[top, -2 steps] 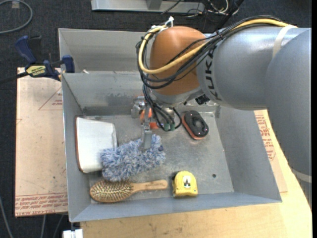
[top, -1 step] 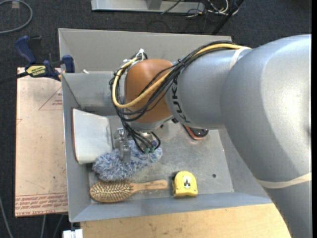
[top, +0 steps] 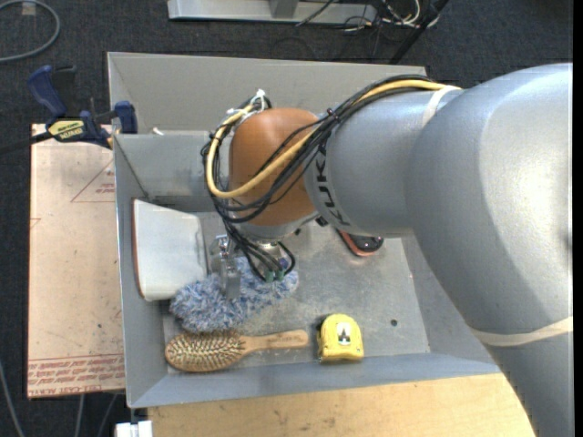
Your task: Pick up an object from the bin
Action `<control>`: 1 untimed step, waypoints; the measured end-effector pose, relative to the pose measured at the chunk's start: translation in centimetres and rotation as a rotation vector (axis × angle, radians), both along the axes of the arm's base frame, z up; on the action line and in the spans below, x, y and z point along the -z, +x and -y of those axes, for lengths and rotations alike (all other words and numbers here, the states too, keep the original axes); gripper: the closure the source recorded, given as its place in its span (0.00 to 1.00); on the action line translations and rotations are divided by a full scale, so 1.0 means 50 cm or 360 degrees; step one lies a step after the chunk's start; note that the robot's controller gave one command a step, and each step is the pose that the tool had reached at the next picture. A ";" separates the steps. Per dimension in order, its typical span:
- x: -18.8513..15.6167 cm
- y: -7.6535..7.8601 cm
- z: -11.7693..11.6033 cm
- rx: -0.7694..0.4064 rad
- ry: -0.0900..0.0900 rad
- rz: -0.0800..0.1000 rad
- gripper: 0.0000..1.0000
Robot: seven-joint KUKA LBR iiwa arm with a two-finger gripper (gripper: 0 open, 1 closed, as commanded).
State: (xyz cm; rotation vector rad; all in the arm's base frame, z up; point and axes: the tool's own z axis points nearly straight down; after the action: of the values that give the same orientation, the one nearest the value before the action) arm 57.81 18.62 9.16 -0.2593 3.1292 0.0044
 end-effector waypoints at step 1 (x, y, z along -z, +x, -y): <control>-0.094 -0.006 0.005 0.0004 -0.0003 -0.0008 1.00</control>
Offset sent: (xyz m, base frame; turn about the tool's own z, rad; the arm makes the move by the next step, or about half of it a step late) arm 0.0067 -0.0228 0.1273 -0.0015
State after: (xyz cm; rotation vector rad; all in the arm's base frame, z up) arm 57.50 18.39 13.89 -0.2555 3.1350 0.0020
